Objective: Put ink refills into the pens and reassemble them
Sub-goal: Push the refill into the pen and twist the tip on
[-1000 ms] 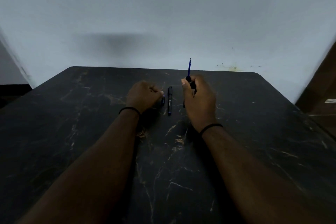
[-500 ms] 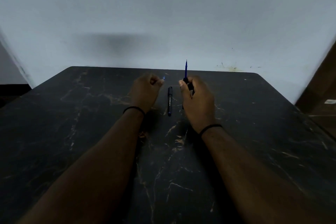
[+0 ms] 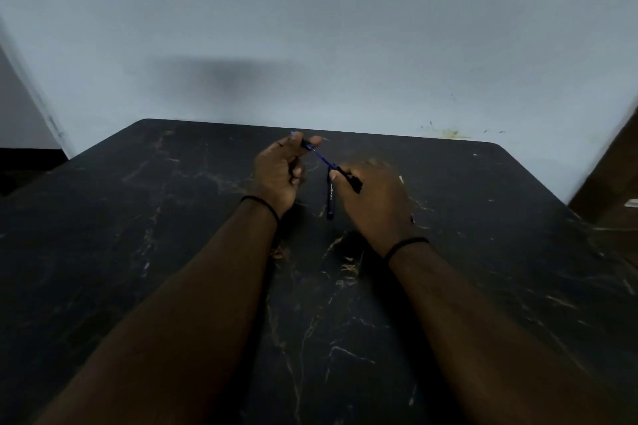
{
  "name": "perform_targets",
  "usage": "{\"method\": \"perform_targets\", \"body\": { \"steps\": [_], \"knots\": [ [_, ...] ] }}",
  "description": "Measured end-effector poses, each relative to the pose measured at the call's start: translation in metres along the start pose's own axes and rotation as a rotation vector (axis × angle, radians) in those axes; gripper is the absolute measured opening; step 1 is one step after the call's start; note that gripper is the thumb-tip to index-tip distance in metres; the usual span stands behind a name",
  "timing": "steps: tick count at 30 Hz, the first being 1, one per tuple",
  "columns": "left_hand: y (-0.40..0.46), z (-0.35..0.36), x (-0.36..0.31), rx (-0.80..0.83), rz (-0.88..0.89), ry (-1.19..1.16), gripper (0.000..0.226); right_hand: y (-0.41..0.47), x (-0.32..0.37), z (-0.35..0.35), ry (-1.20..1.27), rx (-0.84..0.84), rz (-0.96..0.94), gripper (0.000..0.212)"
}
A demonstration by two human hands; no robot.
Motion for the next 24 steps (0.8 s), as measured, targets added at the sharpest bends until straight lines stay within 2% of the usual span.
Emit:
{"method": "perform_targets", "body": {
  "steps": [4,13,18,24],
  "knots": [
    [0.0000,-0.0010,0.0002,0.033,-0.005,0.010,0.017,-0.0001,-0.0012,0.0008,-0.032,0.030,0.002,0.022],
    [-0.0023,-0.0008,0.0001,0.121,0.006,0.035,0.017,-0.0004,0.0001,0.0012,-0.037,-0.023,0.018,0.019],
    [-0.0028,-0.0005,0.0014,0.209,0.037,0.086,0.033,-0.0009,-0.0002,0.0016,-0.036,-0.037,0.003,0.018],
    [-0.0022,0.0044,0.0066,0.236,0.017,0.102,0.022,-0.0006,-0.0026,0.0023,-0.032,-0.067,0.018,0.019]
  ]
}}
Point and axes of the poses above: each hand's wrist, its own y-axis towards the middle knuckle, its own z-axis out of the palm, x = y × z, the point moved 2 cm from there along y, towards the middle knuckle, and after that the axes turned 11 degrees about -x, right-handed, at the moved point
